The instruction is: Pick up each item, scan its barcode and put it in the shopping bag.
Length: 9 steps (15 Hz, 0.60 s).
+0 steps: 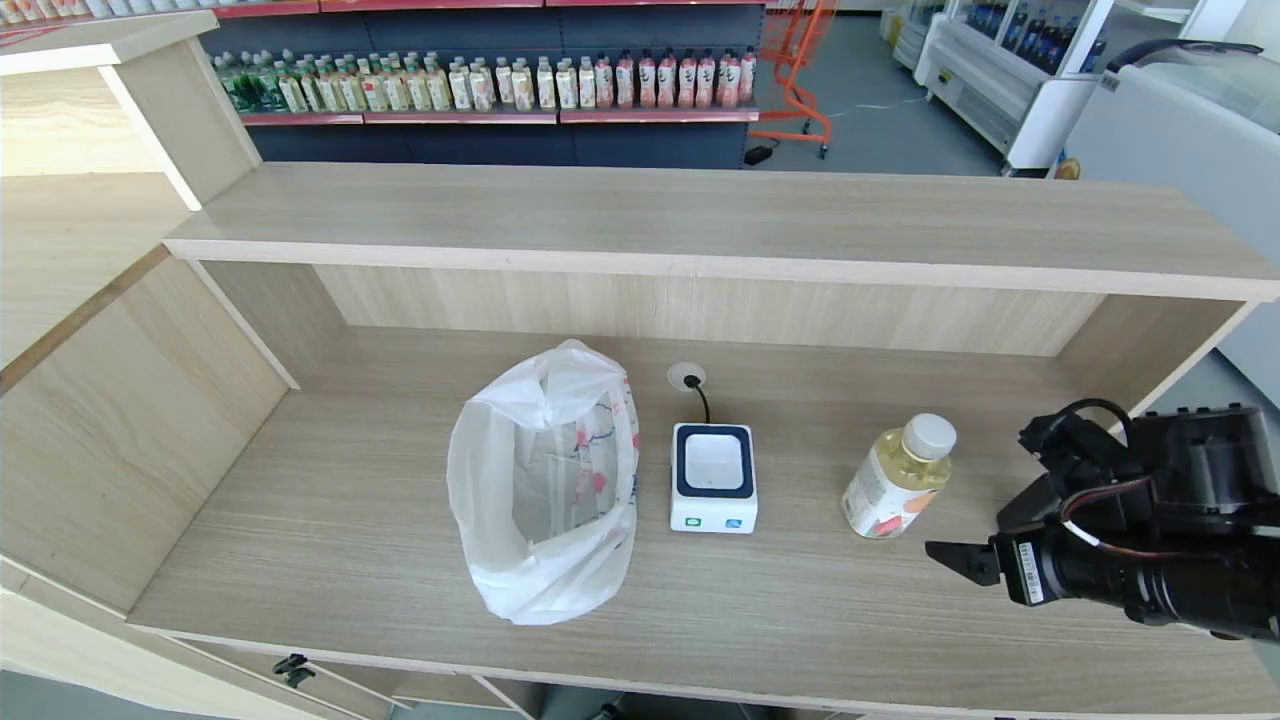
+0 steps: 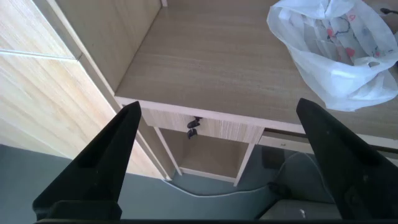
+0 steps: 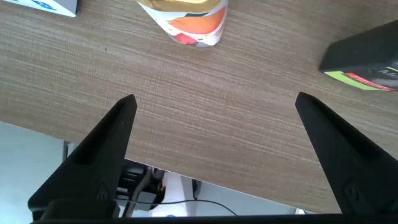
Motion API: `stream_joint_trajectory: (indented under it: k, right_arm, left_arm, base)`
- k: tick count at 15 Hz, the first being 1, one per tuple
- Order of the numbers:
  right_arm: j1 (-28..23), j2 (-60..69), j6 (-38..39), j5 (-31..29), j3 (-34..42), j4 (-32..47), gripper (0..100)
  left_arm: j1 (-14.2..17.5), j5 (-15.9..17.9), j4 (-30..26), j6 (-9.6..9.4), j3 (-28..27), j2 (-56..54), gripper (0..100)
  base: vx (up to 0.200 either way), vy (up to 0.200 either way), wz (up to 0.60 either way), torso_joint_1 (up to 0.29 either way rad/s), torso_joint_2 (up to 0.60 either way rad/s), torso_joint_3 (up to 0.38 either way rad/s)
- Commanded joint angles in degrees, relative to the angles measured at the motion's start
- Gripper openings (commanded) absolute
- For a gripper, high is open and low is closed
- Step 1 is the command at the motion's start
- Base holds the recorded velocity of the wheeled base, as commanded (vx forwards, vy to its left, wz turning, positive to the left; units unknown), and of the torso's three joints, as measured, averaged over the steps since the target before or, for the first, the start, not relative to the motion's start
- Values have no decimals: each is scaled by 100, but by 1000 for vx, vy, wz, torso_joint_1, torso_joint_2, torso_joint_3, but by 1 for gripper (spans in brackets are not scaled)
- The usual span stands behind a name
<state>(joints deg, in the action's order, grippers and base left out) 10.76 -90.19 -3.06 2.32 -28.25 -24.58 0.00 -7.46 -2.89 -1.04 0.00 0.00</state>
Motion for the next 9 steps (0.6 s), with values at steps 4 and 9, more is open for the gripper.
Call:
stream_joint_trajectory:
  k: [4,9]
  right_arm:
    - [602,-1194,174,-917,21,-1304,100]
    - [866,-1897,165,-1392,38,-2403,100]
  left_arm:
    - [0,-1,-1,-2,0,9,100]
    - [0,-1,-1,-2,0,0,100]
  base:
    - [0,0,0,0,0,0]
    - [0,0,0,0,0,0]
